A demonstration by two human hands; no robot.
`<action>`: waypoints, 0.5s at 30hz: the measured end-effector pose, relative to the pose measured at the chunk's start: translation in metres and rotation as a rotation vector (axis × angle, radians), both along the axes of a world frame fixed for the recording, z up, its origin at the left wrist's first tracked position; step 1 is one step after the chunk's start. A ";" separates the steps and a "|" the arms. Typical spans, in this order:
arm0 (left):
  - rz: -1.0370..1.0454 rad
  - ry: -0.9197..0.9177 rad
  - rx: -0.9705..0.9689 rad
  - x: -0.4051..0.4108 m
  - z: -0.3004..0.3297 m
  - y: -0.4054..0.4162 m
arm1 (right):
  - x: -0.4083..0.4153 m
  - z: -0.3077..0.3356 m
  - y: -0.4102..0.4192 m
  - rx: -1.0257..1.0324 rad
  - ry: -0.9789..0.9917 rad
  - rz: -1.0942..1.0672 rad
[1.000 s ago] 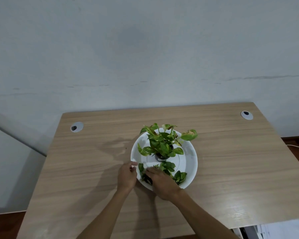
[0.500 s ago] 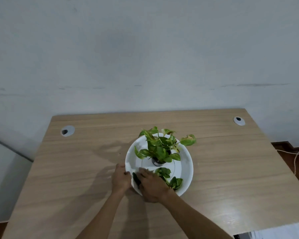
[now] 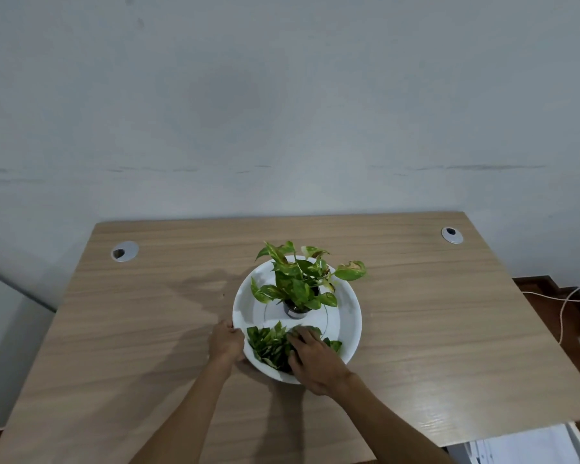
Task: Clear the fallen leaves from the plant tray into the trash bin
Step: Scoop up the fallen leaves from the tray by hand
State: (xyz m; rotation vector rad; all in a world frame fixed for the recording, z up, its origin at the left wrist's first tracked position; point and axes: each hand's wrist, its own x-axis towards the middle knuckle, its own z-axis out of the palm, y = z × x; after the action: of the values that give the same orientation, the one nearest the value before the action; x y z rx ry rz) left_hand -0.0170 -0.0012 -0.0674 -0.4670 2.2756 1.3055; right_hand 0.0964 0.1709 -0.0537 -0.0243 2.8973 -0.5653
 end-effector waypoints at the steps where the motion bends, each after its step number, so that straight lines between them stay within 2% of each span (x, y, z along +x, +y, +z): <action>1: 0.015 -0.006 0.006 0.001 0.001 0.001 | 0.004 0.000 -0.002 -0.019 0.000 0.006; 4: 0.060 -0.030 0.047 0.005 0.006 0.003 | 0.014 0.002 0.000 -0.052 0.008 0.010; 7: 0.093 -0.040 0.072 0.006 0.006 0.002 | 0.009 0.006 0.015 -0.085 0.036 -0.104; 9: 0.043 -0.011 0.033 0.008 0.004 0.002 | 0.005 0.006 0.020 -0.090 0.016 -0.172; 10: -0.008 0.037 0.003 0.011 0.004 0.003 | 0.005 0.007 0.018 -0.091 -0.026 -0.170; 12: -0.167 0.254 -0.102 0.018 0.001 0.004 | 0.007 0.006 0.009 -0.078 -0.094 -0.099; 14: -0.409 0.519 -0.211 0.021 0.006 0.004 | 0.010 0.007 0.006 -0.067 -0.093 -0.094; 15: -0.566 0.589 -0.231 0.019 0.010 0.003 | 0.010 0.009 0.008 -0.060 -0.068 -0.136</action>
State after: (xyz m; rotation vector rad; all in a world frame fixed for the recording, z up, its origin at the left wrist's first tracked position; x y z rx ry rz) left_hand 0.0017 0.0020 -0.0576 0.5416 2.7469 0.9658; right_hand 0.1068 0.1792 -0.0451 0.1818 2.8304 -0.6624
